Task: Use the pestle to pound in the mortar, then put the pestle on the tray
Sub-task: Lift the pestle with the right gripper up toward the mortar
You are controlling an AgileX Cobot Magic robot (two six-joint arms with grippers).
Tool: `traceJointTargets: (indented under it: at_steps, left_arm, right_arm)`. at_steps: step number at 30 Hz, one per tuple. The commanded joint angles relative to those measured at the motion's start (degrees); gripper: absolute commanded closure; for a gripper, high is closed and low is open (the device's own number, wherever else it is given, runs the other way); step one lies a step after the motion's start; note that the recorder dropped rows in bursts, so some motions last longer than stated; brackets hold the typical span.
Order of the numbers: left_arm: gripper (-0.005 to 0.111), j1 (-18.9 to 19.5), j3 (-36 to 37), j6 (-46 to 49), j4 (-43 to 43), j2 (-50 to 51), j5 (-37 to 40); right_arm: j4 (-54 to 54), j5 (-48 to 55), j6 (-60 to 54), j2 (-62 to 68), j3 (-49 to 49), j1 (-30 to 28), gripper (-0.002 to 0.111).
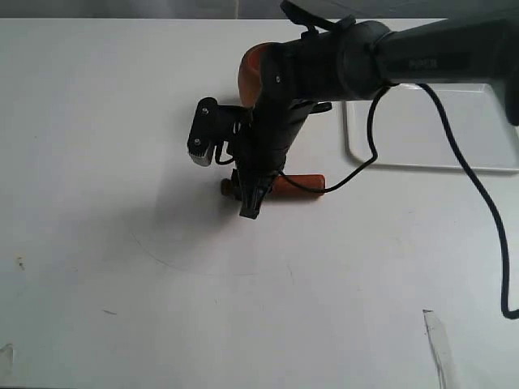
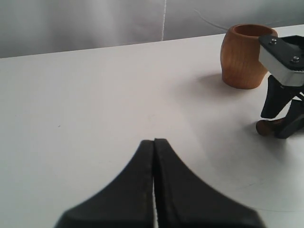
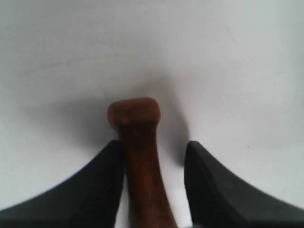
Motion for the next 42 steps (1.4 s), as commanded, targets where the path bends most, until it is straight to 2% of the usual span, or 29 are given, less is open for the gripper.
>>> traceJointTargets:
  at_steps: [1, 2, 3, 8, 14, 24, 29, 35, 38, 42]
  left_arm:
    - [0.107, -0.4, 0.0, -0.5, -0.4, -0.1, -0.2]
    - [0.107, -0.4, 0.0, -0.5, -0.4, -0.1, -0.2]
    - [0.107, -0.4, 0.0, -0.5, -0.4, -0.1, -0.2]
    - [0.107, -0.4, 0.0, -0.5, -0.4, -0.1, -0.2]
    - [0.107, -0.4, 0.0, -0.5, -0.4, -0.1, -0.2]
    - [0.107, -0.4, 0.0, -0.5, -0.4, -0.1, -0.2]
    - [0.107, -0.4, 0.0, -0.5, -0.4, -0.1, -0.2]
    - [0.107, -0.4, 0.0, -0.5, -0.4, -0.1, -0.2]
    - [0.107, -0.4, 0.0, -0.5, -0.4, -0.1, -0.2]
    - [0.107, -0.4, 0.0, -0.5, -0.4, -0.1, -0.2]
  right_arm:
    - [-1.4, 2.2, -0.8, 1.3, 0.1, 0.2, 0.093]
    - [-2.6, 3.1, -0.8, 1.3, 0.1, 0.2, 0.103]
    - [-4.1, 3.9, -0.8, 1.3, 0.1, 0.2, 0.108]
    - [-7.2, 3.9, 2.5, 1.1, 0.1, 0.2, 0.108]
    - [-7.0, -1.8, 4.2, -5.4, 0.1, 0.2, 0.108]
    - [3.2, -25.1, 9.4, -20.7, 0.4, 0.0, 0.108]
    - [6.1, -43.4, 12.9, -24.3, 6.3, 0.0, 0.108]
    - [10.7, -75.1, 16.0, -24.6, 19.8, 0.0, 0.108]
    - [7.7, -89.3, 24.5, -24.1, 25.6, -1.3, 0.108]
    - [-1.6, -103.5, 43.2, -21.3, 30.8, -5.5, 0.108]
